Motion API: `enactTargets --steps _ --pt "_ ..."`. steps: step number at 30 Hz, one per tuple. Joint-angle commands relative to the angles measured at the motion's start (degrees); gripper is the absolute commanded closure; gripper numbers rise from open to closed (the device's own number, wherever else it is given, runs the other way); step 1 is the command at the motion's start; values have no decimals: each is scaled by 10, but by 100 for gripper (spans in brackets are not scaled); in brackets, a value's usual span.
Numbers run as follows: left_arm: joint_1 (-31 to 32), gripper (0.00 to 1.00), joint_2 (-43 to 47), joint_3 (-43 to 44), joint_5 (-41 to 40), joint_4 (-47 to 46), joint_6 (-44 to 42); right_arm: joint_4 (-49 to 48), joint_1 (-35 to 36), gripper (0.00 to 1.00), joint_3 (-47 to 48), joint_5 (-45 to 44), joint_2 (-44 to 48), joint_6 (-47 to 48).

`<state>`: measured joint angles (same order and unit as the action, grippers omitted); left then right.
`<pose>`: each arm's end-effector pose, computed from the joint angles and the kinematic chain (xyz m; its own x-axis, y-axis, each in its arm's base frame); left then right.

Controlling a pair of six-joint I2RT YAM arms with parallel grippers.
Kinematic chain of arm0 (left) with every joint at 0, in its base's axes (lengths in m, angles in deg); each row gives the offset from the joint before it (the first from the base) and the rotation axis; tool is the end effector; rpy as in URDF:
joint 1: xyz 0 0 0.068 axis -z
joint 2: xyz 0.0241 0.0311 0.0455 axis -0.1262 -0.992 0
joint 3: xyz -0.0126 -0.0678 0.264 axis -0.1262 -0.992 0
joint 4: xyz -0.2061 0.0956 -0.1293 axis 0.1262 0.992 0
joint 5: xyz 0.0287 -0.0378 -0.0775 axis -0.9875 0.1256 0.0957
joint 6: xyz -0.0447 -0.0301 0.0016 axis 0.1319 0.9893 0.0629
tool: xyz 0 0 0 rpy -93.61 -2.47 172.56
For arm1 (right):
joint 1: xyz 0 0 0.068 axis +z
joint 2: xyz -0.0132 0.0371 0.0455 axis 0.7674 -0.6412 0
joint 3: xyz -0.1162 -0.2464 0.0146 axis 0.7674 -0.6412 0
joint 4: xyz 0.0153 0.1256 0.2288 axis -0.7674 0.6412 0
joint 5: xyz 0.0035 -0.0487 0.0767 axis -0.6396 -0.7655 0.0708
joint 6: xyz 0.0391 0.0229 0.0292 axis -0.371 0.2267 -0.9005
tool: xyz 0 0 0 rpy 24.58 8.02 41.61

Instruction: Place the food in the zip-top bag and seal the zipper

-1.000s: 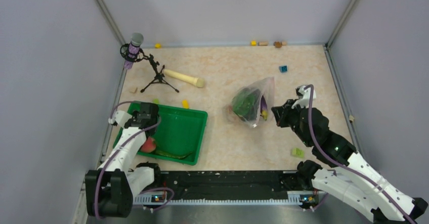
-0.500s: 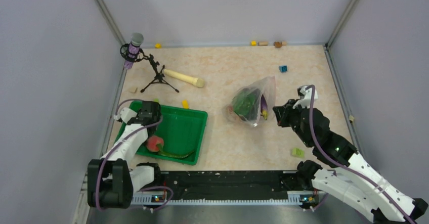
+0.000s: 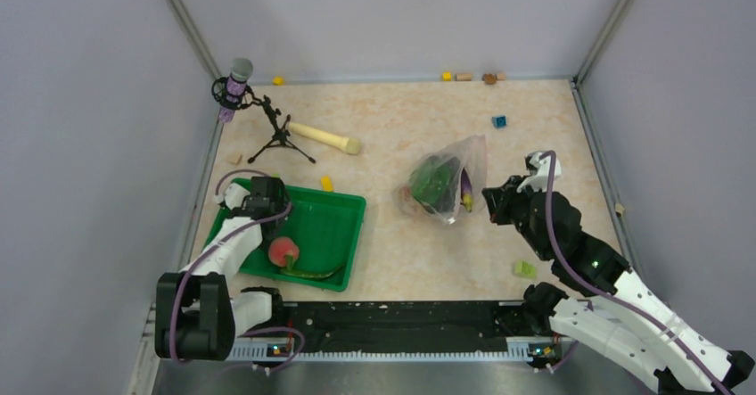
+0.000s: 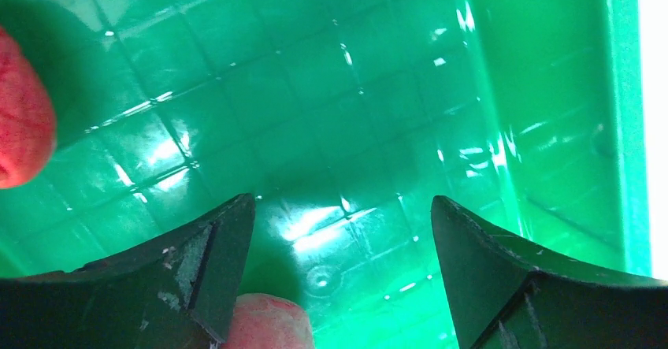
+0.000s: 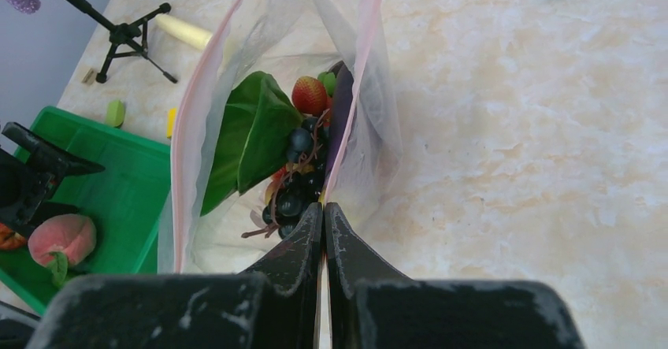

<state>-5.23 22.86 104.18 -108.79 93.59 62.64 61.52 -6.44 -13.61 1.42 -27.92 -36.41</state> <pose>0.1979 0.0066 0.1659 -0.3205 -0.7867 -0.5276 -0.8354 0.4974 -0.2341 0.1019 0.0772 0.3194 -0.3483 0.2420 -0.9056 -0.2138 0.9201 0.3281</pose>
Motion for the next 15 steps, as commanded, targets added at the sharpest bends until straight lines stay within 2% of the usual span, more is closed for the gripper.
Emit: enactTargets --steps 1,6,15 --pt "2 12 2 -19 77 -21 -16 -18 -4 100 6 -16 7 0" --pt "8 9 24 -21 102 6 -20 -18 -4 100 6 -18 6 1" --pt "33 4 94 -11 80 131 -39 -16 -4 100 5 -11 7 1"
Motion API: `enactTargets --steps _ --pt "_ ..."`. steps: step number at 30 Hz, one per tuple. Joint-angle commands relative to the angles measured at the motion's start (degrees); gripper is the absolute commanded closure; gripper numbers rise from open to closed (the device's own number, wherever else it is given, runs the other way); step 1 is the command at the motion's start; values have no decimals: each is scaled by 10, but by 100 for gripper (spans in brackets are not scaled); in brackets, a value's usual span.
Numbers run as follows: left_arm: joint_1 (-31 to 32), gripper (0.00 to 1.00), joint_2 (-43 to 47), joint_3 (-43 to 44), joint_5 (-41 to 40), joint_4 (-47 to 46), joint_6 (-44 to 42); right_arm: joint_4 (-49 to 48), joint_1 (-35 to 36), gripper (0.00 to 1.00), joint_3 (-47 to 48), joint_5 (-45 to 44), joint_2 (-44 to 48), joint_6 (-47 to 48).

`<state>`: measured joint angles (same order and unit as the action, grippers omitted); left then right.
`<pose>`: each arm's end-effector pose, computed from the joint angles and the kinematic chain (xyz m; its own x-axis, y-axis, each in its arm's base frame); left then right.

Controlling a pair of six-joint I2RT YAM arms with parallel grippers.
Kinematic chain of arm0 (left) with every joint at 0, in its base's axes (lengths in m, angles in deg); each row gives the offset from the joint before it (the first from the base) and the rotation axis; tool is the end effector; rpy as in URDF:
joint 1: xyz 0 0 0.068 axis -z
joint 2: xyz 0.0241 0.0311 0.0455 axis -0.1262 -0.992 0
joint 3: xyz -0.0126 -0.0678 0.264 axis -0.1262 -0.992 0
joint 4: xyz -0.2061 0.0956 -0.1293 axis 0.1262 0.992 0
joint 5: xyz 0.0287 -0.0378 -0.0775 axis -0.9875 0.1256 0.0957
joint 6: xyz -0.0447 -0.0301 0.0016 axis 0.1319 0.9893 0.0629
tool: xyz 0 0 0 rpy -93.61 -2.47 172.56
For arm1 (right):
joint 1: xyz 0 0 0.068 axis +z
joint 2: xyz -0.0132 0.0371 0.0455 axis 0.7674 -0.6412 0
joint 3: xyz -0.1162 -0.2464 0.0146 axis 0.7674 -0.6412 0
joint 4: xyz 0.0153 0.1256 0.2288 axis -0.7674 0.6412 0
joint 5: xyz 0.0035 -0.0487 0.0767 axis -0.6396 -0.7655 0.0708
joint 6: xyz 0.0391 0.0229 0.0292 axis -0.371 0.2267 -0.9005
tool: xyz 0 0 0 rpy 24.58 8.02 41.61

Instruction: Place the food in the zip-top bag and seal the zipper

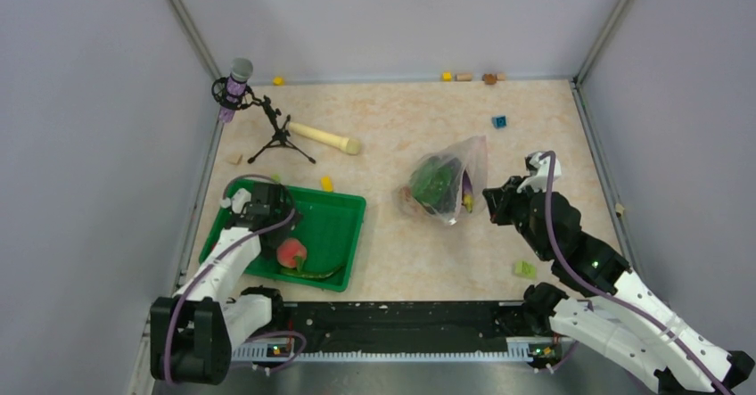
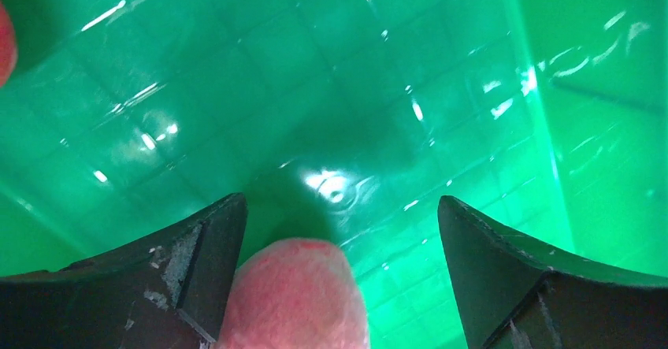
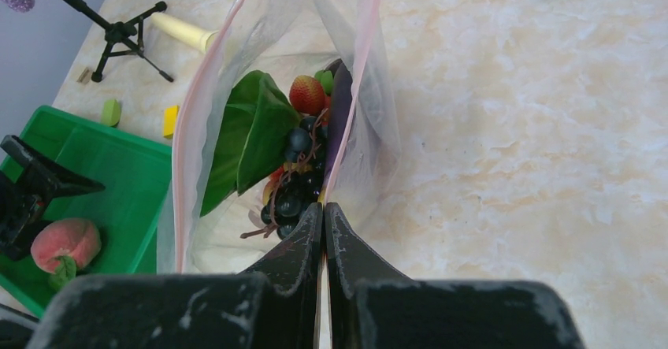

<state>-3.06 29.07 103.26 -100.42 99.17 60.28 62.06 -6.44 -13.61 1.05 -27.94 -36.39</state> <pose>0.1802 -0.0045 0.1733 -0.4429 -0.7857 -0.4319 -0.7653 0.5822 -0.2743 0.1018 0.0768 0.3184 -0.3519 0.2365 -0.9057 -0.2064 0.9241 0.3215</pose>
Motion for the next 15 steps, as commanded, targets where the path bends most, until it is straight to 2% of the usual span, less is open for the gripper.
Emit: enactTargets --steps 1,13,15 --pt "15 4 38 -3 -7 86 -18 -22 -4 100 4 -6 8 1" --pt "39 4 87 -21 52 101 -56 -20 -4 100 4 -7 8 2" --pt "45 9 89 -19 59 98 -58 -20 -4 100 4 -8 7 1"
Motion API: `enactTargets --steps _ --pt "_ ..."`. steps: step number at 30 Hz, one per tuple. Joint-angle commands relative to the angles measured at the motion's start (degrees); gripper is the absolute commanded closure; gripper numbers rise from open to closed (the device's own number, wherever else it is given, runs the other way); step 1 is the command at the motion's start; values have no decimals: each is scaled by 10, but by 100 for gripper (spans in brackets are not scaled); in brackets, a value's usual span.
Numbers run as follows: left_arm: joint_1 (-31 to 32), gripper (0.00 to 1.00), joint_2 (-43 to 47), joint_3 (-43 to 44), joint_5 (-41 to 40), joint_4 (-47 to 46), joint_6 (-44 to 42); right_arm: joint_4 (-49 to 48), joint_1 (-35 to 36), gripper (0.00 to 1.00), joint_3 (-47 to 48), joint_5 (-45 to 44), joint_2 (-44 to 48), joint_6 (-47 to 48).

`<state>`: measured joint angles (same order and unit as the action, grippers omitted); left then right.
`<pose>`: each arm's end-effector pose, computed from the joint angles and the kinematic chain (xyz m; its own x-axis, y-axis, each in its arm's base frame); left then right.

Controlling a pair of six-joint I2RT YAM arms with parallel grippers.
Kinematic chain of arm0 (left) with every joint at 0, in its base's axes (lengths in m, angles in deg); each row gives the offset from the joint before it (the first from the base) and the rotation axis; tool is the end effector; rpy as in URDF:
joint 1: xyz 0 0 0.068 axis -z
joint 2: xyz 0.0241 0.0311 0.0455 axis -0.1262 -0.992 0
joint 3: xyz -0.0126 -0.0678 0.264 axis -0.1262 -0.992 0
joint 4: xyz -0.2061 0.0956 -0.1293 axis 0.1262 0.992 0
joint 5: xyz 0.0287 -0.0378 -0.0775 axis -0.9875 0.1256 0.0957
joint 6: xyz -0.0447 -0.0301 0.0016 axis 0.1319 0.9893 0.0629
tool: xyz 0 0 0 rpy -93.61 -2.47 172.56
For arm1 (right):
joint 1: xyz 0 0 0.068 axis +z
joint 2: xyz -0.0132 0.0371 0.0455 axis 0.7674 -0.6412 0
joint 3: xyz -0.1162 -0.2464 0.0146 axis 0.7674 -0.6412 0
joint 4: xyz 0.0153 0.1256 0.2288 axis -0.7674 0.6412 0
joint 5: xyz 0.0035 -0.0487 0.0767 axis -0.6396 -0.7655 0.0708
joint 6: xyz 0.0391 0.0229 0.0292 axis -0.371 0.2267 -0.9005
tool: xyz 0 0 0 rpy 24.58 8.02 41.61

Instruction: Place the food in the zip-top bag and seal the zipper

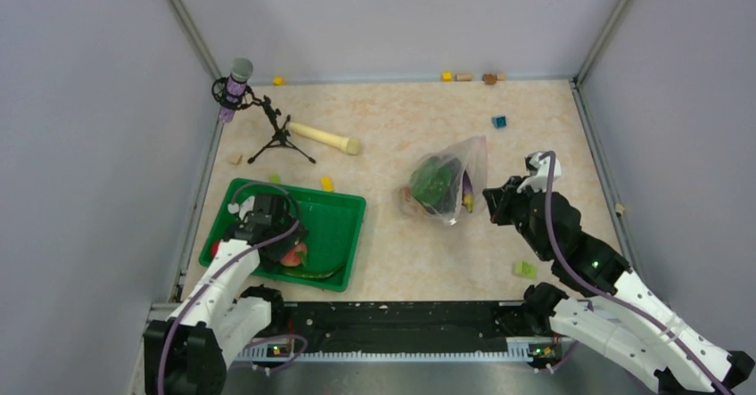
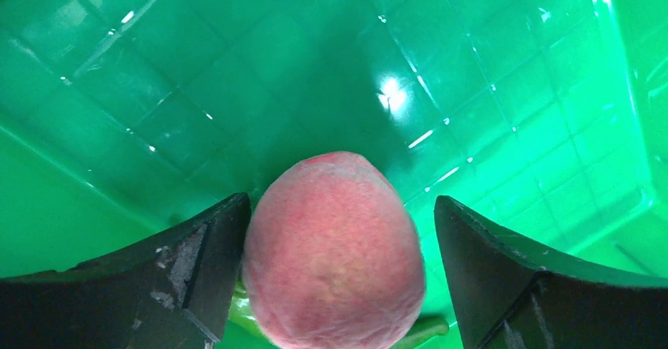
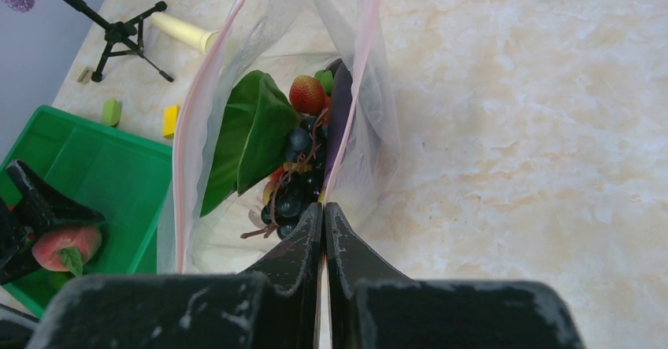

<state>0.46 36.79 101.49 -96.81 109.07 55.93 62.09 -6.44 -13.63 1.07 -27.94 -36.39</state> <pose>0.1497 -0.0137 0.1752 -0.5949 -0.7111 -0.3748 -0.6876 0.6917 -0.2209 0.1018 0.0768 0.3182 -0.3526 0.2359 -0.9055 -0.2065 0.9242 0.3212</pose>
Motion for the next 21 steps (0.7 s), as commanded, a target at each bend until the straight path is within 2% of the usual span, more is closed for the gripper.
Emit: enactTargets --steps 1,6,13,21 --pt "12 14 11 0 23 1 -15 -20 -4 100 4 -9 7 2" --pt "16 43 24 4 28 5 -16 -20 -4 100 4 -10 7 2" --pt "21 73 66 25 47 6 -9 -20 -4 100 2 -9 9 1" --pt "73 76 120 90 65 -36 -4 -20 -4 100 2 5 7 2"
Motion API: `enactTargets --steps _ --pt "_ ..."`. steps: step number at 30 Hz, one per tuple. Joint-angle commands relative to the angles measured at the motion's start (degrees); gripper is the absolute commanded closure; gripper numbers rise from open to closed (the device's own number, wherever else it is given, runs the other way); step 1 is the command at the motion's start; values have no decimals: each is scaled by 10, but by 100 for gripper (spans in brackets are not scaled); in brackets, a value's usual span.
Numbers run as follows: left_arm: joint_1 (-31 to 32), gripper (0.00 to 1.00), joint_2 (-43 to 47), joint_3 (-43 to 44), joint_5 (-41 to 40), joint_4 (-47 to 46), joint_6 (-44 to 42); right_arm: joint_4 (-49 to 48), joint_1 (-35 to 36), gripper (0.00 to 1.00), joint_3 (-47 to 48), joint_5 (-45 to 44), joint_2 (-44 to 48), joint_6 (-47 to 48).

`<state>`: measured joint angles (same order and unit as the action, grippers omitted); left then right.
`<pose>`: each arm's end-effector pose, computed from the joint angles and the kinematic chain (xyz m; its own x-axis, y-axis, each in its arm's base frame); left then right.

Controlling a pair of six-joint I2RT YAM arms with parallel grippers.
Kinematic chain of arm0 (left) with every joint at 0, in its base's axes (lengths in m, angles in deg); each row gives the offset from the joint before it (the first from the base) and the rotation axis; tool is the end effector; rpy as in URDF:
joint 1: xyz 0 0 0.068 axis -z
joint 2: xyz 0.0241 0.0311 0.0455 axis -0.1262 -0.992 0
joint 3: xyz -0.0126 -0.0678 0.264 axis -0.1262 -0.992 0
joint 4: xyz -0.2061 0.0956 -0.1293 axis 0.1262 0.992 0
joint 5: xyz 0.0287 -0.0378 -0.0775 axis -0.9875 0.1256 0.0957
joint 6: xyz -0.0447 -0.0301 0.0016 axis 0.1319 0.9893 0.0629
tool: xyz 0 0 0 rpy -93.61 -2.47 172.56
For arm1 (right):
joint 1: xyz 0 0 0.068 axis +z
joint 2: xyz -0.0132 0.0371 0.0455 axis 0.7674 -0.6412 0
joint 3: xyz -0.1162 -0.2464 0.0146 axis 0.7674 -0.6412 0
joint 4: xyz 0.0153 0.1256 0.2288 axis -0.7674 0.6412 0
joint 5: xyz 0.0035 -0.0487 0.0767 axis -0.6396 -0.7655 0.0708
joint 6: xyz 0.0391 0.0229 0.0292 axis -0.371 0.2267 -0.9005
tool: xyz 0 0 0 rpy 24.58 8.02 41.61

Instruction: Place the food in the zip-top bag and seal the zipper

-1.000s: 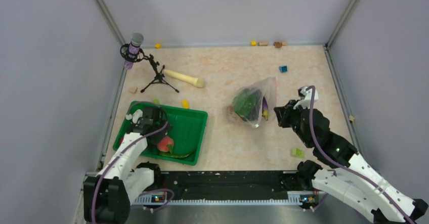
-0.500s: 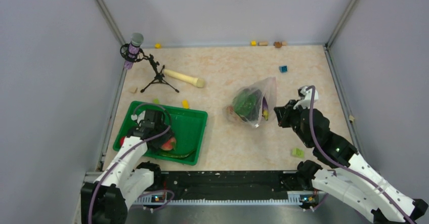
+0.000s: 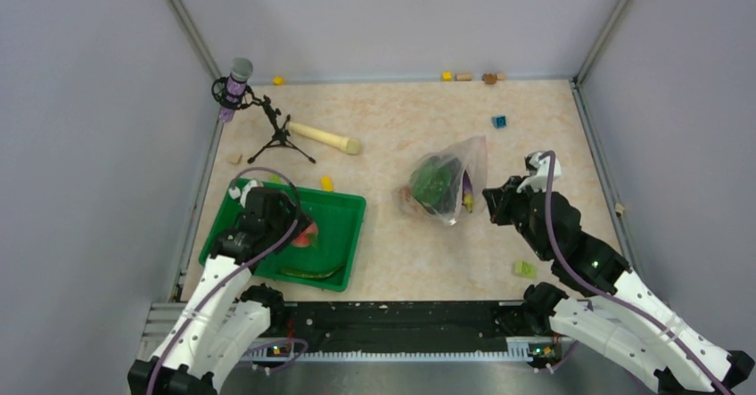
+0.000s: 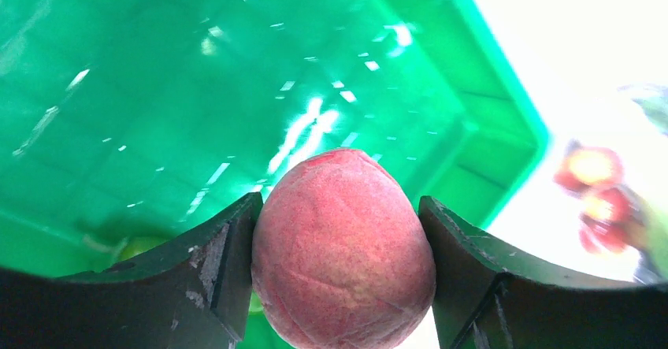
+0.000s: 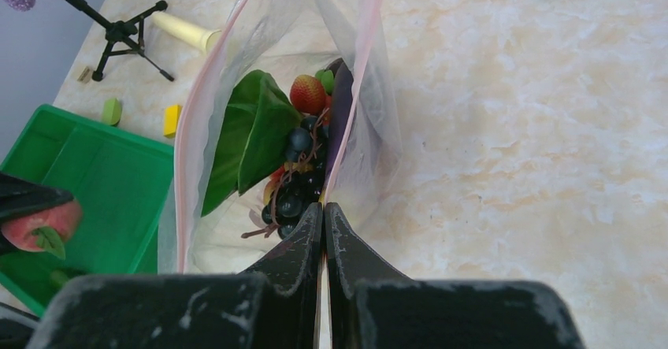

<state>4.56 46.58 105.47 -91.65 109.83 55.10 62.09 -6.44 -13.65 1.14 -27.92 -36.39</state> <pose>0.1404 -0.0260 0.2172 -0.6005 -0.6769 -0.4257 -0.5266 0.7354 -0.4265 0.1017 0.0768 0.3181 -0.3532 0.2357 -0.9054 -0.2075 0.9239 0.3215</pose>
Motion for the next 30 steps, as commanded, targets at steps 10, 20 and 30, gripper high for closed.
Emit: enactTargets --steps 10,20,30 --pt "217 77 -83 156 15 -220 -28 -36 -5 100 -4 32 12 10" --pt "366 79 -250 381 20 -240 -152 -60 -4 100 -11 81 55 23" --pt "441 74 -360 542 72 -239 -259 -76 -4 100 -20 97 68 28"
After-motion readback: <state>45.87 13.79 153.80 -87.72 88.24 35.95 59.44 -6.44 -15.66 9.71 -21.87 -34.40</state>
